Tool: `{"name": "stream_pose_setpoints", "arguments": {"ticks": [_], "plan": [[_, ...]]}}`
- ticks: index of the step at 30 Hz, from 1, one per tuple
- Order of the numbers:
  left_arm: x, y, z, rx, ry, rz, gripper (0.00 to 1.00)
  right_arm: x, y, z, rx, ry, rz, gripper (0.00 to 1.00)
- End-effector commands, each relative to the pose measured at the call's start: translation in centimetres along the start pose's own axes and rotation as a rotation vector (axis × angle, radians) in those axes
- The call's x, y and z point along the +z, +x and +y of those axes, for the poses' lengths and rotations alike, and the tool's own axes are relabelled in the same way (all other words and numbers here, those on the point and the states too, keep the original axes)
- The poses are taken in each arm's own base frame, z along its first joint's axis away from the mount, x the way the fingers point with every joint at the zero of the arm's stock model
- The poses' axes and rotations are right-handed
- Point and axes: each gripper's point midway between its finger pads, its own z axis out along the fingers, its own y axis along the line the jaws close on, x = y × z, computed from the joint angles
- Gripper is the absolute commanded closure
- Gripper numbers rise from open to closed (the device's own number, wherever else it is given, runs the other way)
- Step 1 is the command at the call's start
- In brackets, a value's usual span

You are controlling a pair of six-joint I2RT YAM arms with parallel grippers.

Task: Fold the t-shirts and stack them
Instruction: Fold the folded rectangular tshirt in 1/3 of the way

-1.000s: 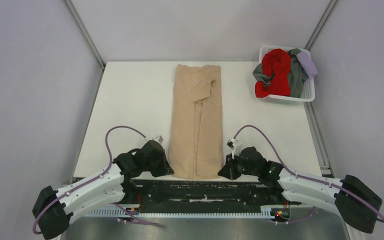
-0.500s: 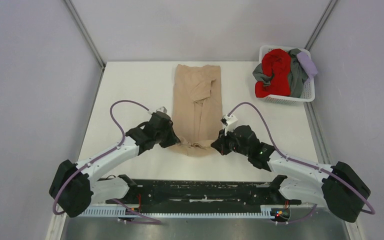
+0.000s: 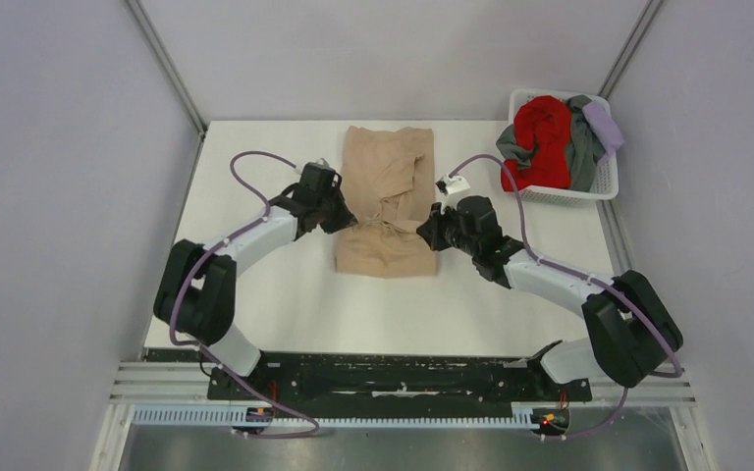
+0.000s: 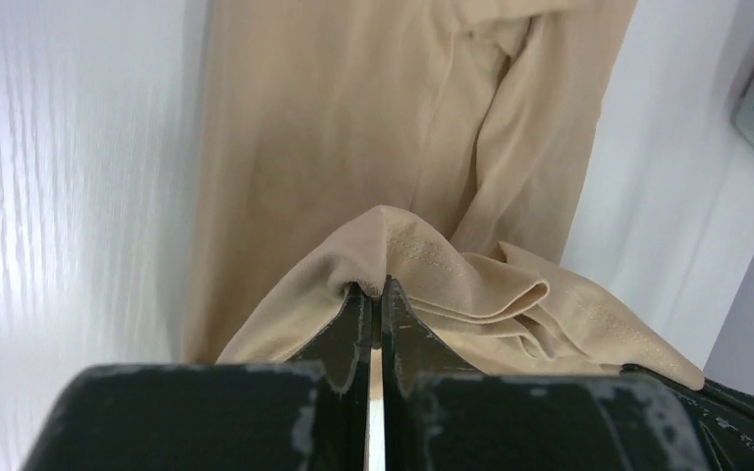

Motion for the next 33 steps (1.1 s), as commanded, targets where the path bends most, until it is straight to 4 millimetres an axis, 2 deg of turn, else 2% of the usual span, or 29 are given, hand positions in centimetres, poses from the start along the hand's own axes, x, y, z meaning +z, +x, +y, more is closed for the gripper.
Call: {"name": "stream_pose_setpoints", "arguments": {"ticks": [1, 8, 16, 18, 19, 20, 21, 23, 24, 27, 29, 30, 33], "plan": [[1.6, -3.8, -2.6, 0.057, 0.078, -0.052, 0.96, 1.7, -4.5, -0.9, -0.043, -0.001, -0.101, 1.00], [4.0, -6.5, -2.2, 0.062, 0.039, -0.060, 0.95, 4.3, -5.4, -3.5, 0.010, -0.021, -0.097, 1.00], [6.5, -7.4, -1.5, 0.063, 0.006, -0.039, 0.91, 6.9, -5.2, -5.7, 0.079, -0.047, -0.086, 0.97], [6.9, -7.5, -1.4, 0.063, -0.002, -0.031, 0.87, 7.4, -5.2, -6.2, 0.097, -0.052, -0.087, 0.87], [7.0, -7.7, -1.2, 0.063, -0.010, -0.036, 0.81, 7.7, -5.2, -6.5, 0.104, -0.050, -0.086, 0.81], [7.1, -7.9, -1.1, 0.062, -0.021, -0.040, 0.68, 8.0, -5.6, -6.8, 0.105, -0.049, -0.091, 0.76], [7.1, -8.2, -1.0, 0.060, -0.026, -0.044, 0.46, 8.2, -5.6, -7.2, 0.111, -0.045, -0.085, 0.66], [6.5, -8.7, -1.1, 0.055, -0.022, -0.056, 0.02, 8.4, -5.9, -7.5, 0.117, -0.046, -0.078, 0.17], [6.1, -8.9, -1.1, 0.055, -0.021, -0.066, 0.00, 8.2, -6.1, -7.5, 0.118, -0.048, -0.078, 0.02], [4.2, -9.3, -1.0, 0.059, -0.022, -0.103, 0.00, 7.0, -6.3, -7.7, 0.110, -0.025, -0.094, 0.02], [2.8, -9.1, -0.7, 0.063, -0.029, -0.120, 0.00, 5.7, -5.8, -7.8, 0.101, -0.004, -0.097, 0.02], [2.2, -8.7, -0.4, 0.062, -0.034, -0.121, 0.00, 4.9, -5.8, -7.7, 0.093, 0.005, -0.108, 0.02], [0.4, -7.0, 1.0, 0.067, -0.045, -0.115, 0.00, 2.5, -3.9, -7.5, 0.099, 0.024, -0.106, 0.02]]}}
